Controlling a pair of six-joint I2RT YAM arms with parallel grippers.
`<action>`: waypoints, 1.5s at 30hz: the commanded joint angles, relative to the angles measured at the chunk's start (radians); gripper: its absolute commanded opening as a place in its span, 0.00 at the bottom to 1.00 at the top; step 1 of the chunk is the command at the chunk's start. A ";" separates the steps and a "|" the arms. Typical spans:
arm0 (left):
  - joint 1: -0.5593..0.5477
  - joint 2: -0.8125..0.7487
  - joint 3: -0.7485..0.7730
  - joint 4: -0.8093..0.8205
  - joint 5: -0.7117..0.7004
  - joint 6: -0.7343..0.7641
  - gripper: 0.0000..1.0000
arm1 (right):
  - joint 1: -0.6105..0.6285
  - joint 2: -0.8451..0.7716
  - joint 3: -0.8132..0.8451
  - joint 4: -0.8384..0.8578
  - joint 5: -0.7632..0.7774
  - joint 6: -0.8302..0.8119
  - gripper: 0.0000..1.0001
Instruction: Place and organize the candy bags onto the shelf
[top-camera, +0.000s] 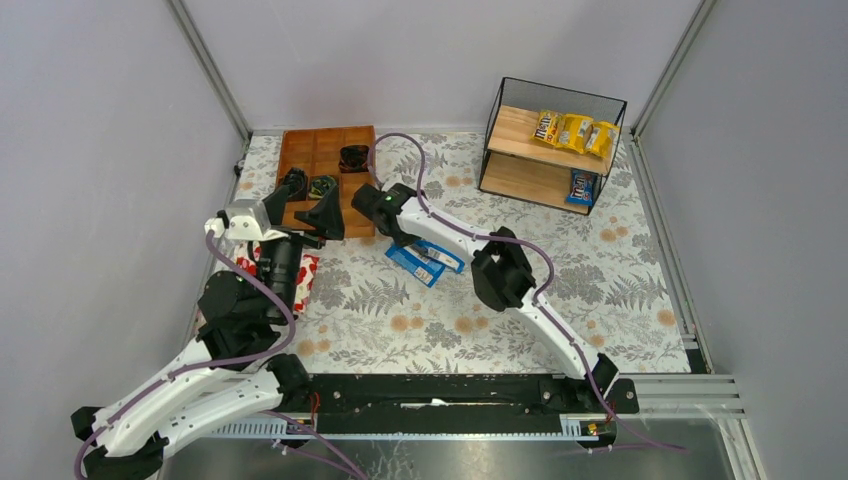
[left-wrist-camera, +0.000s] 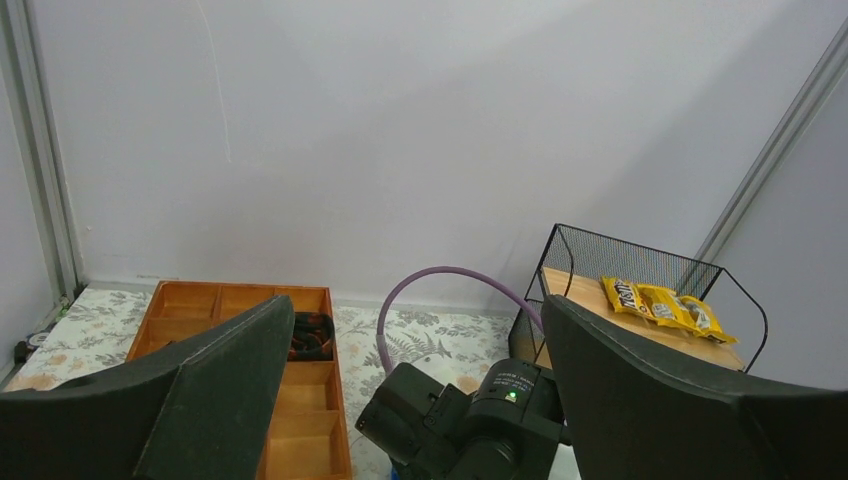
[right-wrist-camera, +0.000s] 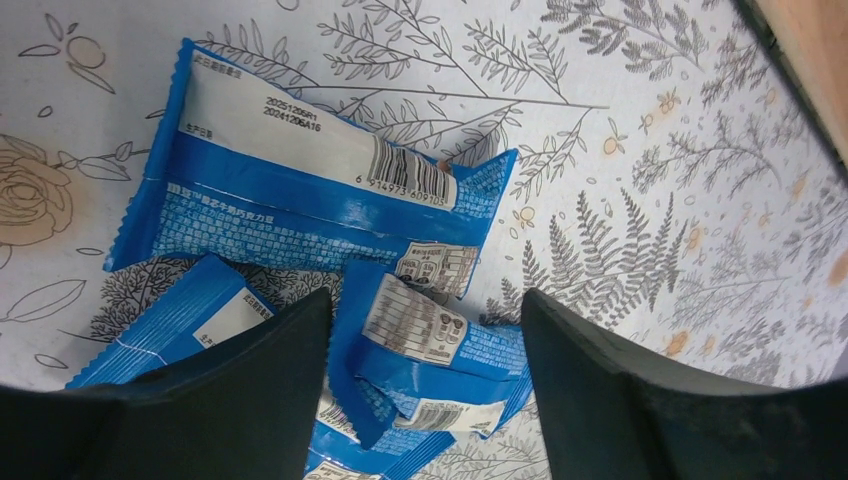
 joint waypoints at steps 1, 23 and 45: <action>-0.005 0.018 -0.003 0.048 -0.008 -0.007 0.99 | 0.023 -0.021 -0.032 0.047 0.031 -0.106 0.70; -0.004 0.073 0.011 0.025 0.019 -0.055 0.99 | 0.132 -0.683 -1.135 0.509 -0.037 -0.532 0.52; -0.004 0.059 0.018 0.021 -0.009 -0.061 0.99 | 0.268 -0.376 -0.734 -0.157 0.161 0.300 0.93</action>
